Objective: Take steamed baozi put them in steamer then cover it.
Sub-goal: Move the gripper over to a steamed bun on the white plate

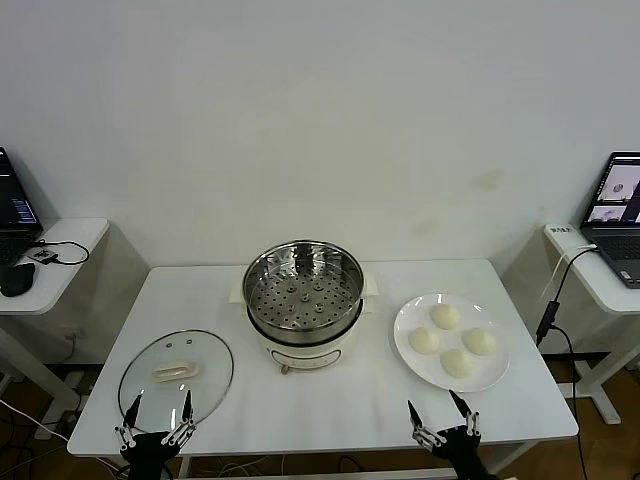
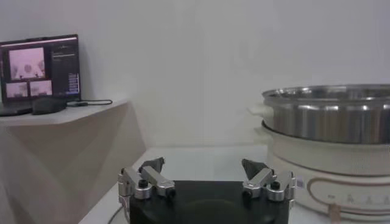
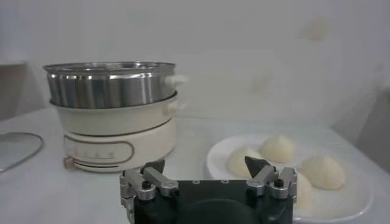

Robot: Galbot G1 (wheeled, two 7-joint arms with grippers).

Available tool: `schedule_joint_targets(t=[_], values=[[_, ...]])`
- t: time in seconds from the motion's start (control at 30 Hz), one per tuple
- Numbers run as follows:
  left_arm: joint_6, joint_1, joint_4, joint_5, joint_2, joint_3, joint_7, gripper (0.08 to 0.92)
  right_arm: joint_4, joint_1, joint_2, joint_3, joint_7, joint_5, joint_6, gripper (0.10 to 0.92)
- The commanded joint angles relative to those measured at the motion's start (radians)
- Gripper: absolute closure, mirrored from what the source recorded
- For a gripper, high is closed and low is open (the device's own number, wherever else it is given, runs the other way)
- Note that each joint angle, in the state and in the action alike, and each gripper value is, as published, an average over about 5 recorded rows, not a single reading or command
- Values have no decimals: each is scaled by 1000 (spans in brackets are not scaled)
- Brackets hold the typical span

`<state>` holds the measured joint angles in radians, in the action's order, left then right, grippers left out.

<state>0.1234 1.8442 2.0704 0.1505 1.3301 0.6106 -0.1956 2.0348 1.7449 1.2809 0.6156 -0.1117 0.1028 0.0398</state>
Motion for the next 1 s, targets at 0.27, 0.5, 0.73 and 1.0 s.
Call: schedule_joint_targets(t=[0.27, 0.5, 0.73, 1.0], values=[[-74, -11, 16, -107, 0, -17, -9, 177, -74, -189, -204, 145, -79, -348, -40, 203], [-78, -30, 19, -115, 4, -10, -1, 177, -200, -397, -438, 126, -260, -479, -85, 203], [-78, -30, 31, -117, 12, 7, 3, 177, -365, -714, -641, -105, -442, -505, -100, 203], [-85, -21, 36, -109, 7, 28, -6, 177, -600, -1235, -760, -573, -650, -446, -91, 202]])
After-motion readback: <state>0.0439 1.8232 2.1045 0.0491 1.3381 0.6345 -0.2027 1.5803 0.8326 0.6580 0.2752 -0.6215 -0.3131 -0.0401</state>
